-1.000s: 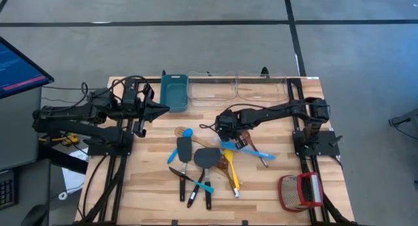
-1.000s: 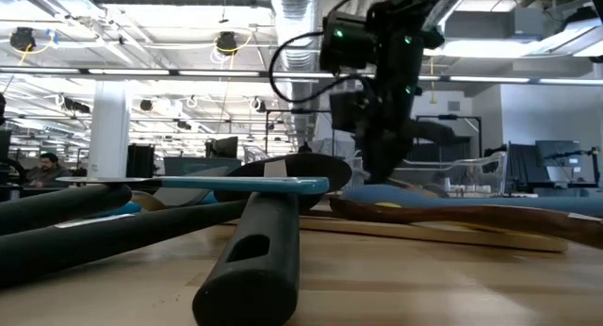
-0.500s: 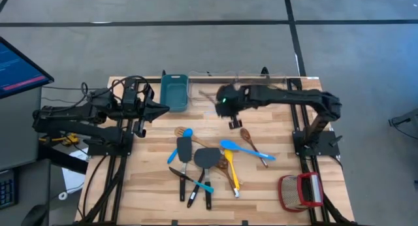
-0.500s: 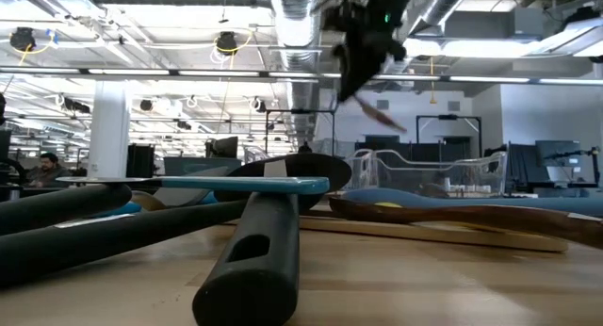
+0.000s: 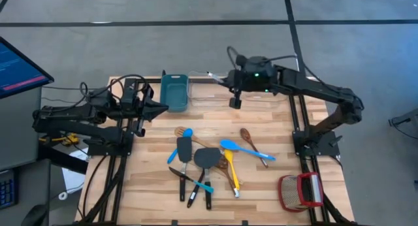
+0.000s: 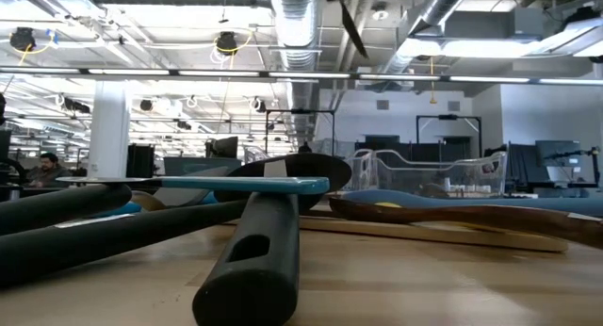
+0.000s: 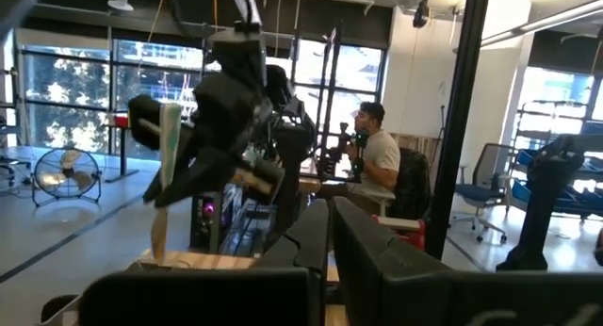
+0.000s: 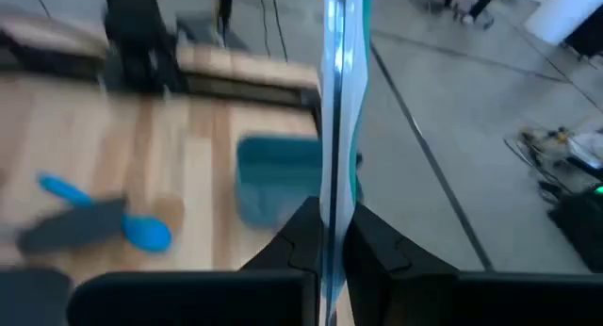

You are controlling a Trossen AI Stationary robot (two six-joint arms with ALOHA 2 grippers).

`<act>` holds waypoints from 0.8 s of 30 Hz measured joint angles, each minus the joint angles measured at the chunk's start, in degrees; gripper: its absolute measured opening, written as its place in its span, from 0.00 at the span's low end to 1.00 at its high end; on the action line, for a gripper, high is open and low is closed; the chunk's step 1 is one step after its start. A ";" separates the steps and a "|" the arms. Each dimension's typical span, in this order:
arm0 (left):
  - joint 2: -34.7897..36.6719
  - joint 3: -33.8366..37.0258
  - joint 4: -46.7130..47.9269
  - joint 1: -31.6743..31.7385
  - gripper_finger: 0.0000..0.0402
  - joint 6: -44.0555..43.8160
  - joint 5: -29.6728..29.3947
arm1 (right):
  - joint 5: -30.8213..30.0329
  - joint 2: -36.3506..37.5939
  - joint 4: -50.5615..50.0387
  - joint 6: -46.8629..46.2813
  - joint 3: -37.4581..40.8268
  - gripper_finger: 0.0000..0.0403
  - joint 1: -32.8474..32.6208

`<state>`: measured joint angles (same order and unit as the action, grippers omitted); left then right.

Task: Pick & Place Kitchen Items
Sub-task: Put the white knife into the blue bin

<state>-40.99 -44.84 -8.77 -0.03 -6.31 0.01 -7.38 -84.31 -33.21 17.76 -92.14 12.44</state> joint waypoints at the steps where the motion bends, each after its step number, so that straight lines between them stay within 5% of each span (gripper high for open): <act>1: 0.00 0.00 -0.26 0.00 0.02 0.00 0.00 | 0.32 0.40 1.87 -1.17 0.00 0.04 -0.04; 7: -1.03 -0.04 -2.18 0.00 0.02 0.01 -0.42 | 5.52 1.20 8.58 -7.83 0.01 0.04 -0.37; 12: -2.31 -0.04 -2.62 0.00 0.02 0.03 -1.21 | 16.28 0.74 10.08 -11.44 0.04 0.04 -0.37; 24: -8.20 -0.04 -13.46 0.00 0.02 5.09 -9.73 | 16.54 -1.58 9.20 -12.02 1.03 0.04 -0.39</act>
<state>-49.20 -44.88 -22.23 -0.03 -1.23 -9.71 9.17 -85.89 -24.01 5.75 -91.11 12.05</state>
